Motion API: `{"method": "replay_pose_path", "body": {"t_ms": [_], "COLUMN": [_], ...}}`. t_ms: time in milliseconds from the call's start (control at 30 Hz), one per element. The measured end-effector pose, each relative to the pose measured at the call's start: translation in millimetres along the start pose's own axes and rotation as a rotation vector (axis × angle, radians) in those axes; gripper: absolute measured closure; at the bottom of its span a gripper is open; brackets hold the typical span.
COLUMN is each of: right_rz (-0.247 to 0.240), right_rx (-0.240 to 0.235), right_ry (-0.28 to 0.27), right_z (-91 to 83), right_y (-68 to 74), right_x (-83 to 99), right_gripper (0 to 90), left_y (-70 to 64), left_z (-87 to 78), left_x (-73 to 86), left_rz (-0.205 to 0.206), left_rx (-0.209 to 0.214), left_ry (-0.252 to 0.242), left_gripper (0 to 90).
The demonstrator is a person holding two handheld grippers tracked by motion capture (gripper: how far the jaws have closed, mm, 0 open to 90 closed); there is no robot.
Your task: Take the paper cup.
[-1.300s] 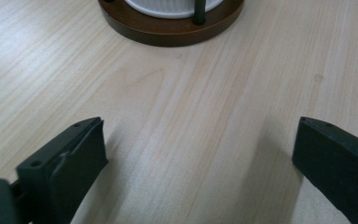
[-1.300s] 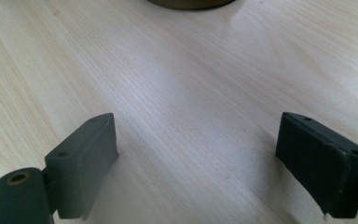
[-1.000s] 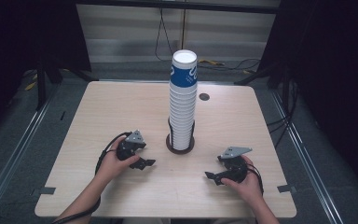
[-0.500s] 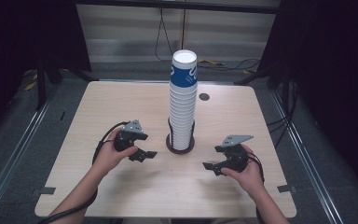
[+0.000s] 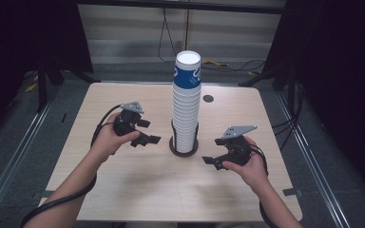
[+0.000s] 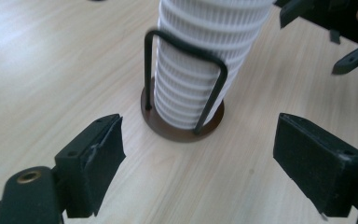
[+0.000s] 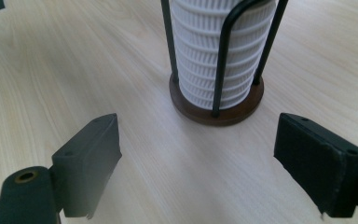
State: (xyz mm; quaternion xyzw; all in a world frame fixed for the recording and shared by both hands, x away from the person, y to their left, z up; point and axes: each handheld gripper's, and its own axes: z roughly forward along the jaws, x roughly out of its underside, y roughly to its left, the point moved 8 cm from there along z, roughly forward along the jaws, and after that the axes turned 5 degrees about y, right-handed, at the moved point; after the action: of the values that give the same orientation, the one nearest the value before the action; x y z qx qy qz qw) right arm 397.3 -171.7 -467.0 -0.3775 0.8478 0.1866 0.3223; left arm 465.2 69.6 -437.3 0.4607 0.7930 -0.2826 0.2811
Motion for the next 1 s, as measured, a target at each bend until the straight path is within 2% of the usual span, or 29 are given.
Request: {"method": "replay_pose_path", "body": {"t_ms": [67, 100, 200, 300, 333, 467, 500, 600, 633, 667, 700, 900, 1000], "right_rz": [0.006, 0.006, 0.002, 0.001, -0.011, -0.022, -0.026, -0.017, -0.017, -0.018, -0.019, -0.008, -0.005], "right_rx": [-0.005, -0.005, -0.003, -0.004, 0.001, -0.005, -0.005, -0.015, -0.015, -0.016, -0.019, -0.013, -0.01], "right_ry": [-0.012, -0.012, -0.034, -0.045, -0.05, -0.046, -0.052, -0.055, -0.055, -0.062, -0.064, -0.075, -0.075], "right_z": [-1.9, -1.9, -5.9, -8.2, -9.1, -9.1, -9.0, -7.8, -7.8, -8.3, -8.8, -10.7, -10.6], "right_y": [1.4, 1.4, 2.1, 3.8, 4.7, 6.2, 6.2, 5.9, 5.9, 5.1, 4.8, -0.6, -1.7], "right_x": [-7.5, -7.5, -22.6, -31.3, -39.0, -50.7, -53.7, -59.5, -59.5, -63.7, -65.5, -72.9, -74.4], "right_gripper": [13.6, 13.6, 13.6, 13.6, 13.6, 13.5, 13.5, 13.5, 13.5, 13.6, 13.5, 13.6, 13.6], "left_y": [-1.8, -1.8, -8.6, -11.7, -14.2, -19.1, -19.1, -20.4, -20.4, -21.2, -21.2, -27.5, -28.0], "left_z": [-13.4, -13.4, -27.6, -31.9, -33.9, -40.7, -40.7, -47.1, -47.1, -51.0, -51.0, -59.7, -61.4], "left_x": [-18.0, -18.0, -37.1, -44.2, -48.7, -66.1, -66.1, -85.1, -85.1, -96.4, -96.4, -125.5, -133.8], "left_rz": [0.0, 0.0, 0.037, 0.052, 0.057, 0.077, 0.077, 0.09, 0.09, 0.09, 0.09, 0.117, 0.114], "left_rx": [-0.026, -0.026, -0.019, -0.026, -0.021, -0.014, -0.014, -0.016, -0.016, -0.019, -0.019, -0.015, -0.015], "left_ry": [-0.021, -0.021, -0.04, -0.023, -0.02, -0.017, -0.017, -0.038, -0.038, -0.055, -0.055, -0.081, -0.093], "left_gripper": [15.9, 15.9, 15.9, 15.9, 15.9, 15.9, 15.9, 16.0, 16.0, 16.0, 16.0, 16.0, 15.9]}}
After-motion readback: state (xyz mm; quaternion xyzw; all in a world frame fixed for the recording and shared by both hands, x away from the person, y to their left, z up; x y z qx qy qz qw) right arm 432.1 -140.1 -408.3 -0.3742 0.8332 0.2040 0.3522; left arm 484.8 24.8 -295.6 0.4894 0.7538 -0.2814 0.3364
